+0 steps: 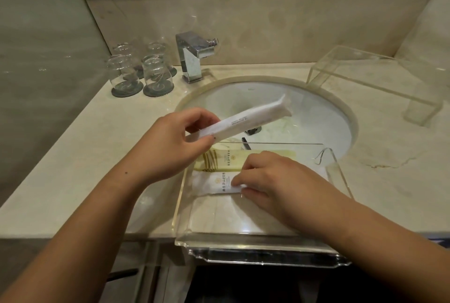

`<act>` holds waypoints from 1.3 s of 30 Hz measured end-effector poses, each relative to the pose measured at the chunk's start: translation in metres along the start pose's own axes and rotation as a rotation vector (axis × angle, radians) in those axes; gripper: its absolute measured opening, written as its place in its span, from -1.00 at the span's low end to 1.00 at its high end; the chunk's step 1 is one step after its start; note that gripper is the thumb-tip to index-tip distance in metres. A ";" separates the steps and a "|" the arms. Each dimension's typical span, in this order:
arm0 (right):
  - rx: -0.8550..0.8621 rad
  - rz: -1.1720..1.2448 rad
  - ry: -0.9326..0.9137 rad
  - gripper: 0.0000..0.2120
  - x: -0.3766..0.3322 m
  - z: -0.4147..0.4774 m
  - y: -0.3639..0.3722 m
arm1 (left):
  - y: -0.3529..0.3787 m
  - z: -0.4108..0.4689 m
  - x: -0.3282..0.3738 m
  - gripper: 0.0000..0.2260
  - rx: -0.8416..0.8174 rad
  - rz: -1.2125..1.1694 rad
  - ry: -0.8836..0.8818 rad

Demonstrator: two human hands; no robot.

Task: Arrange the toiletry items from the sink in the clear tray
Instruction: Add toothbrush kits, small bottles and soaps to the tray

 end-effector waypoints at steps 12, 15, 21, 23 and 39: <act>0.584 0.662 0.581 -0.69 0.045 -0.012 -0.053 | -0.002 -0.010 0.024 -0.76 0.176 0.086 0.129; 0.573 0.926 0.665 -0.64 0.053 -0.020 -0.057 | 0.002 -0.012 0.027 -0.74 0.231 0.176 0.173; 0.388 1.329 0.652 -0.69 0.036 -0.013 -0.044 | 0.019 -0.017 0.046 -0.73 0.267 0.270 0.288; 0.422 1.447 0.650 -0.70 0.031 -0.008 -0.040 | 0.025 -0.018 0.053 -0.75 0.241 0.279 0.326; -0.084 0.245 0.190 -0.69 0.024 0.018 -0.059 | -0.017 -0.020 0.040 -0.52 0.123 0.216 0.345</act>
Point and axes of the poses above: each hand's wrist, its own z-axis towards the middle knuckle, its own y-axis out of the palm, x = y × z, the point moved 3 cm from there along z, towards the middle knuckle, and after that the axes turned 4 degrees about z, right-handed, at the moved point
